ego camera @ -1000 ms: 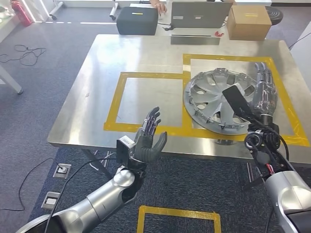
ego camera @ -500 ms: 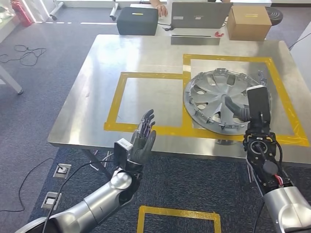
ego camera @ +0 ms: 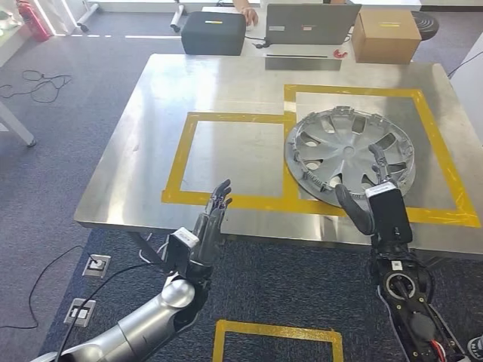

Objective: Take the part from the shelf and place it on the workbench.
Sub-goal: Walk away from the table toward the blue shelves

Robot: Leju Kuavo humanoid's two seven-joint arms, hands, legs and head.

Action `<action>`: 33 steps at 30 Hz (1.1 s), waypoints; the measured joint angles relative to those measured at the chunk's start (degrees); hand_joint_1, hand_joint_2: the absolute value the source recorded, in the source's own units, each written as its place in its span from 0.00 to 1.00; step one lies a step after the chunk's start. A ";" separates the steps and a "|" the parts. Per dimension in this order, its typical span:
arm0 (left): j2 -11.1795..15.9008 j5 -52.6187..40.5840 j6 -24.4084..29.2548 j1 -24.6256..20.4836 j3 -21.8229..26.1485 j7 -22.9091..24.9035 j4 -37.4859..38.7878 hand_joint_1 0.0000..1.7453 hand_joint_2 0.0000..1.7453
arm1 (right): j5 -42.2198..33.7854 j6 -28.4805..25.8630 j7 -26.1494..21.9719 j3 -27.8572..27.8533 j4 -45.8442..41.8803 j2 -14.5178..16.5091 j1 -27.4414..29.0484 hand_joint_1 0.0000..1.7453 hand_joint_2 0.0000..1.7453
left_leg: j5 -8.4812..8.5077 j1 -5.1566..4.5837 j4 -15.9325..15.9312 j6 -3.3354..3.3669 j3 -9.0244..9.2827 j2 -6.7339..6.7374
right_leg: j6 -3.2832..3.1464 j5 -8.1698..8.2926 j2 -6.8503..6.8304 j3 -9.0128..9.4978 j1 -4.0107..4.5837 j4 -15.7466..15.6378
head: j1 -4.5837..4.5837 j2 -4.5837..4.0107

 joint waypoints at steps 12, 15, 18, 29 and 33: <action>0.55 -1.55 0.25 0.43 0.09 2.57 -2.76 0.00 0.00 | -0.93 -0.31 0.73 0.90 -9.06 -2.06 6.57 0.00 0.00 | -0.12 -0.19 0.13 0.12 0.00 -0.01 | 0.05 0.01 0.00 0.07 -0.10 -0.10 | 0.00 0.00; 0.73 -1.76 0.36 0.41 0.08 3.04 -3.21 0.00 0.00 | -1.98 0.35 0.29 0.91 -10.37 -2.22 7.58 0.00 0.00 | -0.25 -0.36 0.24 0.32 -0.01 -0.01 | 0.12 -0.02 0.00 0.12 -0.19 -0.12 | 0.01 0.00; 0.89 -1.87 0.49 0.40 0.09 3.17 -3.60 0.00 0.00 | -2.47 0.65 -0.39 0.84 -11.35 -2.39 8.24 0.00 0.00 | -0.41 -0.48 0.38 0.60 -0.03 0.00 | 0.37 -0.05 0.00 0.19 -0.32 -0.18 | 0.01 0.00; 0.68 -1.88 0.17 0.38 0.07 3.06 -4.34 0.00 0.00 | -3.51 0.53 -1.62 -0.19 -13.29 -3.54 10.86 0.00 0.00 | -1.06 0.32 -1.05 1.15 2.45 2.57 | 1.97 -2.92 -0.69 -5.99 -1.12 11.37 | 0.91 0.00; 0.69 -2.03 -0.58 0.38 0.07 2.82 -4.35 0.00 0.00 | -4.06 -0.07 -1.83 -0.73 -14.09 -3.89 11.20 0.00 0.00 | -2.14 -0.05 0.07 -0.21 2.61 3.78 | 1.20 0.05 -3.06 -0.86 -0.59 1.15 | 0.90 0.00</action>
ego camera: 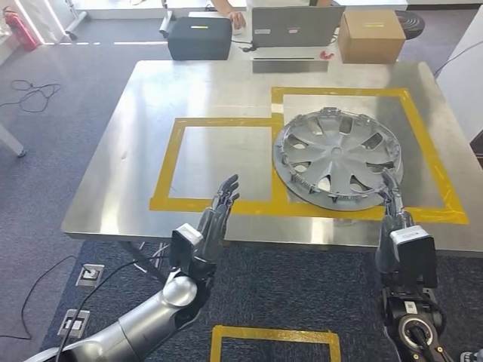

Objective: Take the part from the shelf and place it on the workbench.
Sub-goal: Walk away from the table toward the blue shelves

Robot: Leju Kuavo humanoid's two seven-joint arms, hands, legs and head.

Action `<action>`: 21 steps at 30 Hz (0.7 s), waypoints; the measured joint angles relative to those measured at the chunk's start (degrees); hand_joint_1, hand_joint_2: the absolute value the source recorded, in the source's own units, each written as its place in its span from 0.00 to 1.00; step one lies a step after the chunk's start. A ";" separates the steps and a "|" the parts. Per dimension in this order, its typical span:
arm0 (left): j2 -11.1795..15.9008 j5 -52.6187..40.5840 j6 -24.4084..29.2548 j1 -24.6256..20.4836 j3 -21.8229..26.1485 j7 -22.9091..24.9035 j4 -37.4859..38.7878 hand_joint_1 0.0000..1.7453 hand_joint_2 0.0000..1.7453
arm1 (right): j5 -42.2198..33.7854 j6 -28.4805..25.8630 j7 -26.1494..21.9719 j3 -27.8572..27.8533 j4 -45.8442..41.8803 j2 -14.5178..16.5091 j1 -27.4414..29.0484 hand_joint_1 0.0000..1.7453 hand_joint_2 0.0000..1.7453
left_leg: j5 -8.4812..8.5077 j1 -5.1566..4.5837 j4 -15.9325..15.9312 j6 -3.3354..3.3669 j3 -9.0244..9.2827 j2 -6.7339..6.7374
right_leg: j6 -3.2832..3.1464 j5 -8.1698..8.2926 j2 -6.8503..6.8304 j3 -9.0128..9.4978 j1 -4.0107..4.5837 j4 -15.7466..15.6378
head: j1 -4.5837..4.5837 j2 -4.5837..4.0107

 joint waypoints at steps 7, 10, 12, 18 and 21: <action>-0.01 -0.37 -0.24 -0.07 0.01 -0.31 -0.03 0.00 0.00 | -0.37 -0.52 -0.35 -0.43 -1.34 -0.32 0.89 0.00 0.00 | -6.25 0.69 12.63 -1.44 -5.98 -2.46 | -2.51 0.07 3.87 0.20 0.23 -0.13 | -1.12 0.00; -0.02 -0.23 -0.40 0.06 0.00 -0.34 -0.01 0.00 0.00 | -0.62 -0.42 -0.29 -0.68 -1.48 -0.44 1.41 0.00 0.00 | -6.10 0.64 17.44 -0.97 -9.70 -3.04 | -2.72 0.05 5.85 0.21 0.52 -0.13 | -1.44 0.00; -0.08 -0.25 -0.64 -0.10 0.00 -0.34 -0.01 0.00 0.00 | -0.76 -0.45 -0.22 -1.09 -1.86 -0.55 1.57 0.00 0.00 | -1.96 0.51 10.73 -0.20 -6.98 -4.02 | -2.70 0.07 7.25 0.29 0.57 -0.13 | -1.50 0.00; -0.65 -0.31 -0.75 -0.92 0.00 -0.03 -0.01 0.00 0.00 | -0.94 -0.72 0.08 -2.30 -3.41 -1.38 2.46 0.00 0.00 | 1.41 0.10 0.50 0.80 -2.10 -5.39 | -1.29 0.06 10.04 -0.29 0.36 -0.20 | -1.38 0.00; -1.15 -0.28 -0.77 -1.15 0.00 0.02 0.00 0.00 0.00 | -0.94 -0.79 0.09 -2.86 -4.05 -1.99 2.68 0.00 0.00 | 1.67 0.30 -0.50 1.52 -1.31 -3.57 | -0.61 -3.33 5.94 -2.87 0.54 5.28 | -0.69 0.00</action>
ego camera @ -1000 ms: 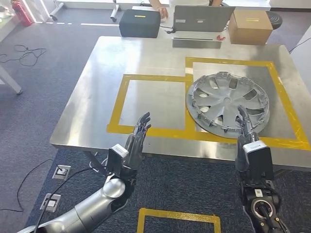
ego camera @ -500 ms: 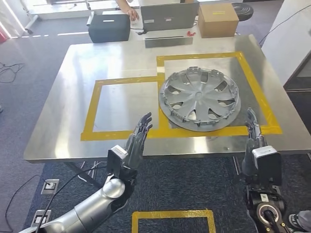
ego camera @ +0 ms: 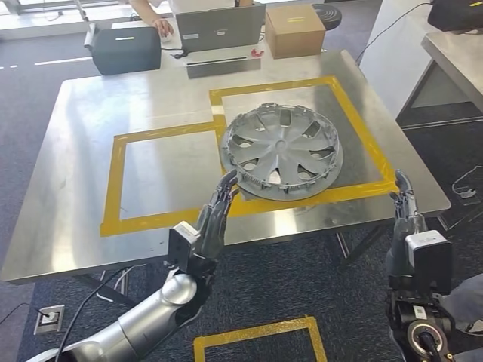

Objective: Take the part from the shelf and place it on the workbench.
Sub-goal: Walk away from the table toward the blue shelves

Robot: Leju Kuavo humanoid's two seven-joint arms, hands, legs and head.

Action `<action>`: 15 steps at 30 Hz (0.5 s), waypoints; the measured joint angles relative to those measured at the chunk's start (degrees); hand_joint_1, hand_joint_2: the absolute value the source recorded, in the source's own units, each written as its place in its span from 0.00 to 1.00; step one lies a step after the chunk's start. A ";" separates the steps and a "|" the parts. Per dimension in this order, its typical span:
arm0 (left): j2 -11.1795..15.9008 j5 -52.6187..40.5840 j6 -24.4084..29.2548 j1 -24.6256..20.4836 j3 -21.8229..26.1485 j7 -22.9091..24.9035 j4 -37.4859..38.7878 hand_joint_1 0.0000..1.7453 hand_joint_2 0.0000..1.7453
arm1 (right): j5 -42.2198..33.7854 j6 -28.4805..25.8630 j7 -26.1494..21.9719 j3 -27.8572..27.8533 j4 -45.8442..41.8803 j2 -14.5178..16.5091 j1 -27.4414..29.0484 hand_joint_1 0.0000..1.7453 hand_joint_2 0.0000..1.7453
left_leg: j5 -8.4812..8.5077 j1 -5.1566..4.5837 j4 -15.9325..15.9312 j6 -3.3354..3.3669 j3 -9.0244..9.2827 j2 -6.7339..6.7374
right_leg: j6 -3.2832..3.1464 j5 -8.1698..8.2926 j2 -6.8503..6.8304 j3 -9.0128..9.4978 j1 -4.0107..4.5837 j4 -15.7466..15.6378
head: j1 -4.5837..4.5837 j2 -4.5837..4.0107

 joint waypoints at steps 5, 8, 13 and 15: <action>-0.25 0.10 0.00 0.04 0.00 0.09 0.27 0.00 0.00 | -0.41 -0.08 0.57 -0.31 -0.29 -0.81 0.47 0.00 0.00 | -0.50 -0.15 0.07 0.21 0.30 3.09 | 1.05 -2.51 -3.08 -3.78 -0.45 8.68 | 0.62 0.00; -0.54 0.13 0.05 -0.03 0.00 0.08 0.31 0.00 0.00 | -0.73 -0.40 1.41 -0.31 -1.05 -1.37 0.51 0.00 0.00 | -1.21 -0.41 0.59 -0.42 0.58 4.63 | 0.74 2.19 -6.27 2.10 -0.18 -2.54 | 0.72 0.00; -0.54 0.94 1.68 -0.09 0.00 0.12 0.24 0.00 0.00 | -1.66 0.29 2.26 0.06 -1.83 -1.50 0.54 0.00 0.00 | -2.33 -0.52 1.66 -1.73 0.57 5.83 | -1.19 2.94 -5.18 3.71 0.22 -5.73 | 0.40 0.00; -0.30 1.10 2.02 0.21 0.00 0.09 0.10 0.00 0.00 | -1.46 0.55 2.38 0.35 -1.89 -1.49 0.12 0.00 0.00 | -4.86 -0.13 5.83 -2.41 -1.15 2.99 | -1.73 3.16 -4.00 3.86 -0.06 -5.98 | 0.28 0.00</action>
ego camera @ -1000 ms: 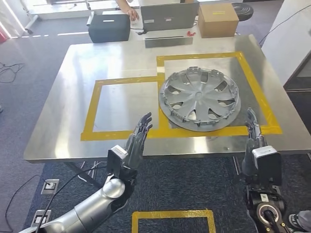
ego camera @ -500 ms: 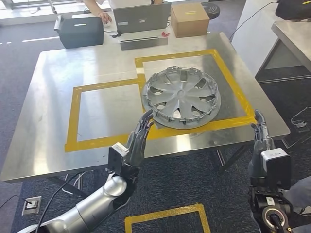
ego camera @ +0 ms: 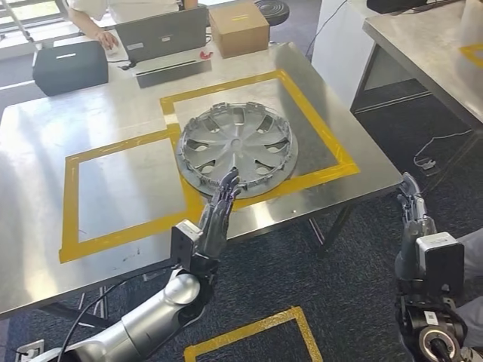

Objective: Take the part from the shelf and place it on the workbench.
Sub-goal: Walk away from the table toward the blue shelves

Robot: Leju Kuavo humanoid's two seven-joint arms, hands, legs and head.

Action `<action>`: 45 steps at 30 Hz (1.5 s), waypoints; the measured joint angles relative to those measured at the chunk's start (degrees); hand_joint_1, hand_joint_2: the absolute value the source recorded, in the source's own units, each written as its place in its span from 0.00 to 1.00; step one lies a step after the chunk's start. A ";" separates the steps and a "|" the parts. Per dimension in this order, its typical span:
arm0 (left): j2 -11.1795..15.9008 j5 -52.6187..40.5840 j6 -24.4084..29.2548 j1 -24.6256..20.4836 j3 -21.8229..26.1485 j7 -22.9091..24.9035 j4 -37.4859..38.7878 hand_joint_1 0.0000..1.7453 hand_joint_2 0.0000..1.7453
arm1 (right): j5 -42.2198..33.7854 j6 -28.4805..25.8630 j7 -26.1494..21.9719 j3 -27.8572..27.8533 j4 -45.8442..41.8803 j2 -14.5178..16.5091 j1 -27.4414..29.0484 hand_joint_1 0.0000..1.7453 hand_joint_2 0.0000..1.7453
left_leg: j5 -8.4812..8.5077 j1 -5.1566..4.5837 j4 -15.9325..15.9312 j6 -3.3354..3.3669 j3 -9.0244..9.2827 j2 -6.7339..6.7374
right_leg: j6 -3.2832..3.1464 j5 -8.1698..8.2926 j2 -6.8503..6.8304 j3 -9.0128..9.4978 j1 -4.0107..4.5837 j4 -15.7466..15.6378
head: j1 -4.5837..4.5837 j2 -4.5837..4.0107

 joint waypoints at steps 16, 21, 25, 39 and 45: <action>0.36 -0.47 -1.54 0.99 0.00 -0.96 -0.09 0.00 0.00 | -0.97 -1.12 -1.06 1.76 0.29 -0.01 -1.16 0.00 0.00 | 4.72 0.69 -5.12 1.98 0.65 -3.23 | 2.38 -3.89 3.30 -3.90 -0.32 6.79 | 0.15 0.00; 0.32 -0.09 -1.10 1.27 0.00 -0.98 -0.09 0.00 0.00 | -1.19 -0.76 -1.07 2.21 0.45 0.00 -1.13 0.00 0.00 | 4.34 0.44 -5.06 2.24 0.86 -0.04 | 2.76 -5.93 0.93 -7.08 -0.41 14.72 | 0.48 0.00; 0.28 0.39 -0.46 1.15 0.00 -0.53 -0.09 0.00 0.00 | -1.23 0.05 -0.64 2.65 0.45 0.02 -2.26 0.00 0.00 | 3.73 -0.13 -4.62 1.43 1.27 2.18 | 1.76 -0.84 -3.22 -0.01 0.39 1.33 | 0.53 0.00; 1.07 -0.56 -1.30 1.36 0.02 1.33 -0.79 0.00 0.00 | -0.25 1.44 0.02 3.23 1.16 0.63 -2.52 0.00 0.00 | 0.05 0.71 4.38 -0.50 -3.11 -4.33 | -0.18 0.15 4.03 0.03 -0.01 0.08 | -0.50 0.00; 0.90 -0.44 -1.59 0.97 0.02 0.16 -1.05 0.00 0.00 | 0.45 1.78 -0.60 2.97 1.22 0.63 -1.95 0.00 0.00 | 4.54 0.68 -4.87 1.38 0.90 -3.91 | 1.92 -0.56 5.58 -1.68 -0.29 1.52 | -0.24 0.00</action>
